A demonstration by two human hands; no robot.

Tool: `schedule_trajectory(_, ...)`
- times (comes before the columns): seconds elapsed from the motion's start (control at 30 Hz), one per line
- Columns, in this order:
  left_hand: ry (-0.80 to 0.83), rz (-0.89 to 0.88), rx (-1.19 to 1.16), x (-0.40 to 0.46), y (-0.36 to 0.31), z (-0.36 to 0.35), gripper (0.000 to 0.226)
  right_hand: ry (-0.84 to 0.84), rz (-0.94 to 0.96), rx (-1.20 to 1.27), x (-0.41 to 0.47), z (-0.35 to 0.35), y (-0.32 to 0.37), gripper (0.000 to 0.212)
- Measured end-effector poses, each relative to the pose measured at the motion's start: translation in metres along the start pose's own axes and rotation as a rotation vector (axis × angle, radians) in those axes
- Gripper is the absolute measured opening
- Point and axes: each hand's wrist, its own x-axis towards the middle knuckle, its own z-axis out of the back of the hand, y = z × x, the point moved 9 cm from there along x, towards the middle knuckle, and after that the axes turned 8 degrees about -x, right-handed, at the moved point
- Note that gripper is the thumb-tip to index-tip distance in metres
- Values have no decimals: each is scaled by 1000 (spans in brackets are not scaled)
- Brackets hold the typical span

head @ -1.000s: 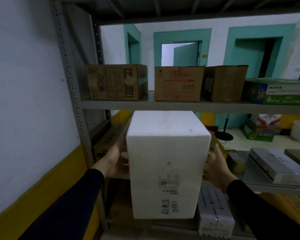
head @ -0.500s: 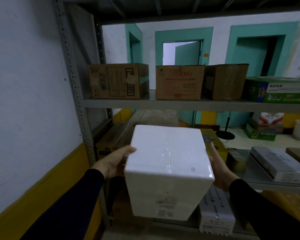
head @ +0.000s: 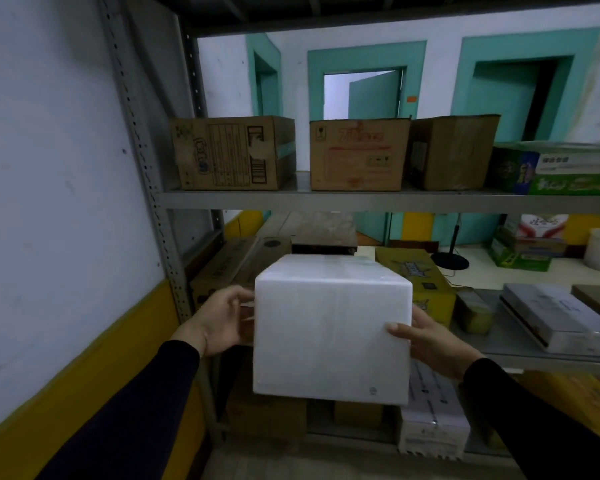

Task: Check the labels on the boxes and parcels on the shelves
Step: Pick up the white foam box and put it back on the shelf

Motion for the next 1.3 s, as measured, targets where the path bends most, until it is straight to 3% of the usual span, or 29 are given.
schedule_trajectory(0.1, -89, 48, -78, 11, 3, 10, 75, 46, 50, 20, 0, -5, 8, 80)
schedule_trajectory(0.33, -283, 5, 104, 13, 3, 9, 50, 53, 46, -56, 4, -11, 15, 84)
schedule_trajectory(0.4, -314, 25, 121, 13, 6, 13, 44, -30, -19, -26, 9, -5, 8, 77)
schedule_trajectory(0.47, -315, 32, 122, 10, 8, 18, 41, -218, -85, 25, 16, 10, -1, 57)
schedule_trajectory(0.57, -329, 29, 45, 5, 11, 29, 39, -431, -204, -16, 14, 25, -12, 46)
schedule_trajectory(0.63, -317, 16, -12, 3, 11, 33, 39, -297, -278, 169, 13, 7, -17, 38)
schedule_trajectory(0.7, -289, 3, -51, 3, 11, 33, 36, -188, -334, 339, 11, -9, -23, 50)
schedule_trajectory(0.8, -301, -5, -57, -5, 7, 34, 30, -209, -323, 447, 20, -11, -25, 60)
schedule_trajectory(0.93, -426, -74, 308, -10, -12, 39, 16, -217, -374, 333, 20, -14, -17, 44)
schedule_trajectory(1.03, -330, -77, 417, 0, -16, 18, 47, -253, -396, 172, 23, -14, -17, 42)
schedule_trajectory(1.13, -202, 52, 400, 16, 9, -4, 77, -315, -358, -37, 28, -13, -23, 60)
schedule_trajectory(1.2, -121, 130, 449, 23, 29, -16, 64, -320, -341, -110, 29, -17, -25, 64)
schedule_trajectory(1.3, -70, 106, 611, 26, 35, -31, 34, -336, -328, -161, 32, -17, -26, 70)
